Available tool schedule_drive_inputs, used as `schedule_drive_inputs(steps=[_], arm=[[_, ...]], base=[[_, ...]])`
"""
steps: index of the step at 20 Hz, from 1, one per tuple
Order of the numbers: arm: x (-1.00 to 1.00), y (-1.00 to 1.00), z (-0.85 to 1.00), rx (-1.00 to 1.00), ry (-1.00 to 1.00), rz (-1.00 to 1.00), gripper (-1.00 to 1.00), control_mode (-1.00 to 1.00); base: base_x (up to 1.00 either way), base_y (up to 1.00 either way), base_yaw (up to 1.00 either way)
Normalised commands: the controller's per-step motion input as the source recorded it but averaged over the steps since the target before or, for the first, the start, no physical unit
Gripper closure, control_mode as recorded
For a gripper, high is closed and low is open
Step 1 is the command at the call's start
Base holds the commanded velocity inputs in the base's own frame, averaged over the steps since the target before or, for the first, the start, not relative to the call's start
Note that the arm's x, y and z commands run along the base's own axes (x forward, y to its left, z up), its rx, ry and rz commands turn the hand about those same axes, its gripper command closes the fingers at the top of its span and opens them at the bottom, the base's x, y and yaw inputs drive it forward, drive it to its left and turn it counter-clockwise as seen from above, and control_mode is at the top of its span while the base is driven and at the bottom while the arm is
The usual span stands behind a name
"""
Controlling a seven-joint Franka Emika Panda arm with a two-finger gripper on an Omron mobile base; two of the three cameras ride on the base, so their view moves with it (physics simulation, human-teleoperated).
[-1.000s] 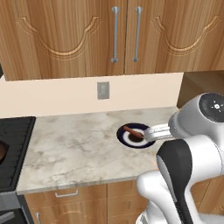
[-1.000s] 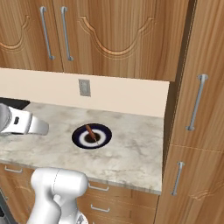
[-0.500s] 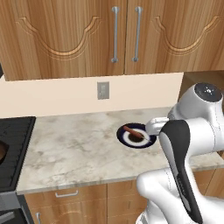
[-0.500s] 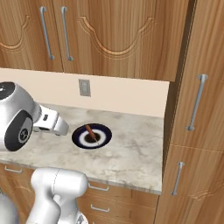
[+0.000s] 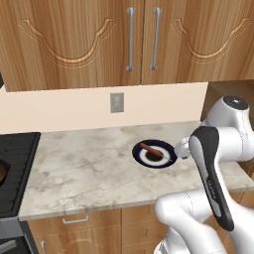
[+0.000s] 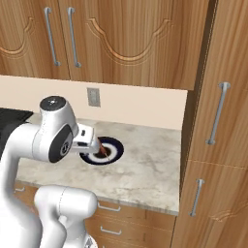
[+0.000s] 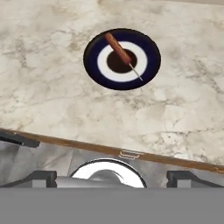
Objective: Place the cold items (carrot and eggplant) from the fridge in one tupperware on the dining counter. Place the warm items (kebab skewer and hot dog) in the stove area in another tupperware.
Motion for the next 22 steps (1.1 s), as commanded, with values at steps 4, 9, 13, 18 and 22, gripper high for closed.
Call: schedule_drive_inputs(steps=[4,9,13,18,22], arm=[[0.53,-0.07,-0.28,0.00,0.05,0.02,-1.00,-1.00],[0.57,0.00,-0.46,-0.01,0.00,0.00,-1.00,-1.00],[0.60,0.00,-0.42,0.00,0.00,0.00,-1.00,-1.00],[0.58,0.00,-0.40,-0.01,0.00,0.00,-1.00,-1.00],[0.60,0.00,-0.37,-0.02,0.01,0.00,-1.00,-1.00]], base=[[0.00,0.00,0.00],[0.00,0.00,0.00],[0.00,0.00,0.00],[0.00,0.00,0.00],[0.00,0.00,0.00]])
